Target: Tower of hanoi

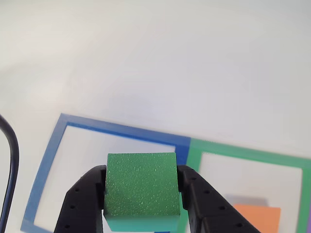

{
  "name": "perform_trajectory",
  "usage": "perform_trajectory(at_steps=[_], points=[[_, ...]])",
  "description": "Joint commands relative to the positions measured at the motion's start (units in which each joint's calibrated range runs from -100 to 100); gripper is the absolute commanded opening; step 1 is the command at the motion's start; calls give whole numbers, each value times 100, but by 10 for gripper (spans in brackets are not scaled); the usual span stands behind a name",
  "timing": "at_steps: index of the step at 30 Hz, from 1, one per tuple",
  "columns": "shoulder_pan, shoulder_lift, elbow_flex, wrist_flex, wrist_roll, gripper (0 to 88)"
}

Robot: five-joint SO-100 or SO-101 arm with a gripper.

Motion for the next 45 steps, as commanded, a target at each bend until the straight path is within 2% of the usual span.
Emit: perform_trajectory(at_steps=[1, 6, 10, 14, 18, 23, 28, 37, 45], points=[[422, -1112, -1192, 2645, 98, 71], [864, -1353, -3309, 5688, 98, 72], [1108, -1249, -4963, 7388, 98, 71], [1428, -1257, -5926, 8399, 98, 71], [1733, -1369, -5872, 8561, 98, 72], [2015, -1970, -4363, 7428, 98, 79], [2298, -2635, -2355, 5761, 98, 76], [2557, -2555, 1180, 1018, 98, 75], [2359, -1761, 2525, -1597, 98, 75]])
